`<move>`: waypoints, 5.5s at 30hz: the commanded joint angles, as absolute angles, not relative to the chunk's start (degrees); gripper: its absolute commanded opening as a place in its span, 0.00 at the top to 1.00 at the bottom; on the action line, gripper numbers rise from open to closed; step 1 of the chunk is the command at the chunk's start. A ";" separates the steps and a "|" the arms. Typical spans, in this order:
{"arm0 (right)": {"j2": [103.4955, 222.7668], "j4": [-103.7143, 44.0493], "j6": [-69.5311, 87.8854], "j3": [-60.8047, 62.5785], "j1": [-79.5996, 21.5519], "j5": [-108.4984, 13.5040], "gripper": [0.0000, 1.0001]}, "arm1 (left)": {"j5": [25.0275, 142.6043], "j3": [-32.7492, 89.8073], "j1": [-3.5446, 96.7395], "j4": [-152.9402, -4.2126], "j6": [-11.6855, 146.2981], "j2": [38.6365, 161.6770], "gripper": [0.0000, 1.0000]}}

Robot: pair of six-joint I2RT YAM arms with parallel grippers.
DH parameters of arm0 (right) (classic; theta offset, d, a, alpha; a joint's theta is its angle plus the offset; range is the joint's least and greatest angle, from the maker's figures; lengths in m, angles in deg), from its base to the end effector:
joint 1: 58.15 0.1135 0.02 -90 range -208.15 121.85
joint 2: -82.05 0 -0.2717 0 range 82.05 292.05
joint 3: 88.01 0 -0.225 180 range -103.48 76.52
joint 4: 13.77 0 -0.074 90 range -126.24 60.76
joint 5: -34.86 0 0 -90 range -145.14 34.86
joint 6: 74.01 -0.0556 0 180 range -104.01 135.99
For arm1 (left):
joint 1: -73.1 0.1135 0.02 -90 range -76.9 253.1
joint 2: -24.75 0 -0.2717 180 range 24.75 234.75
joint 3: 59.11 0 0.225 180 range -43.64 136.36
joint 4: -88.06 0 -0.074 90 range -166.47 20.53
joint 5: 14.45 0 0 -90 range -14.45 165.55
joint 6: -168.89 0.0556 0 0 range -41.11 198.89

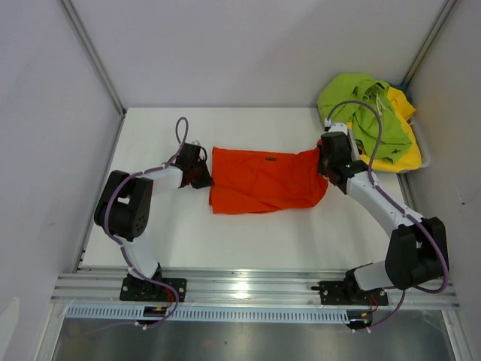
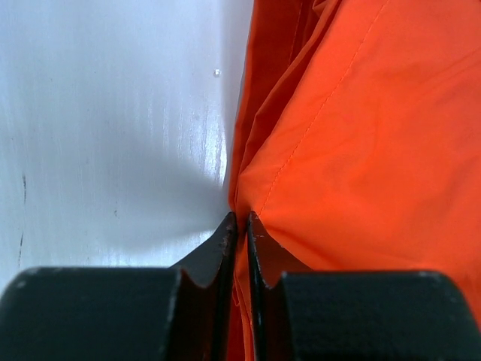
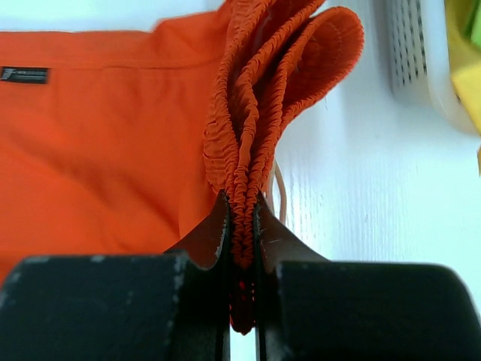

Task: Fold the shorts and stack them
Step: Fold the shorts, then neatly place the folded shorts to the corner

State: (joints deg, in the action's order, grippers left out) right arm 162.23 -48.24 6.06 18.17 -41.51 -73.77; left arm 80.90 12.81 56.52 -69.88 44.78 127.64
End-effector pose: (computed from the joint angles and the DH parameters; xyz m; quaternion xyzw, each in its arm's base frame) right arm 0.2859 0.0669 0.2735 0.0147 0.8998 -0.0489 0.4334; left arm 0.3352 -0.1052 0.1592 -0.1297 0.9386 -0.1756 0.2673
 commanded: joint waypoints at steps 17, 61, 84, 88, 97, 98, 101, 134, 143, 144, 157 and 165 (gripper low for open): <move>184.87 -50.24 18.02 -14.17 -10.52 -92.58 1.00 | 79.86 13.49 56.84 -66.89 46.19 130.40 0.93; 201.86 -49.46 9.23 -24.21 0.74 -90.75 0.62 | 78.11 9.97 57.01 -64.96 44.61 122.05 0.92; 184.88 -33.98 -4.40 -1.88 -18.68 -48.19 0.45 | 79.68 0.74 61.68 -66.90 37.84 102.45 0.30; 186.29 -36.70 -4.66 -1.79 -23.42 -49.60 0.51 | 77.14 5.48 56.15 -64.08 38.46 104.90 0.25; 185.15 -34.42 -5.54 4.54 -26.60 -49.34 0.57 | 65.36 19.02 48.31 -56.34 40.39 117.03 0.18; 185.06 -34.34 -5.45 4.80 -26.69 -49.34 0.57 | 64.14 20.51 48.31 -56.08 40.48 119.39 0.18; 185.15 -34.07 -5.54 5.42 -26.60 -49.43 0.59 | 62.81 22.19 48.40 -54.86 40.65 123.96 0.21; 176.10 -30.47 -5.80 14.56 -28.09 -49.51 0.64 | 61.14 27.03 68.00 -51.52 47.95 124.17 0.23; 173.46 -30.56 -6.24 15.44 -28.71 -48.90 0.64 | 54.72 25.19 54.48 -45.27 43.30 112.56 0.22; 173.46 -30.38 -6.33 15.52 -28.71 -48.72 0.64 | 54.81 23.87 51.85 -46.58 42.42 111.94 0.22; 169.95 -30.64 -6.42 17.10 -29.06 -47.93 0.64 | 55.16 29.56 47.87 -48.79 37.93 125.46 0.23; 167.48 -30.64 -6.16 18.34 -31.87 -45.83 0.64 | 55.51 33.26 49.01 -48.00 39.51 134.26 0.23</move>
State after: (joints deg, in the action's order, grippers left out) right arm 169.84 -31.81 -6.86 17.74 -30.71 -47.32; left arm 56.24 29.96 48.23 -47.92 39.31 132.84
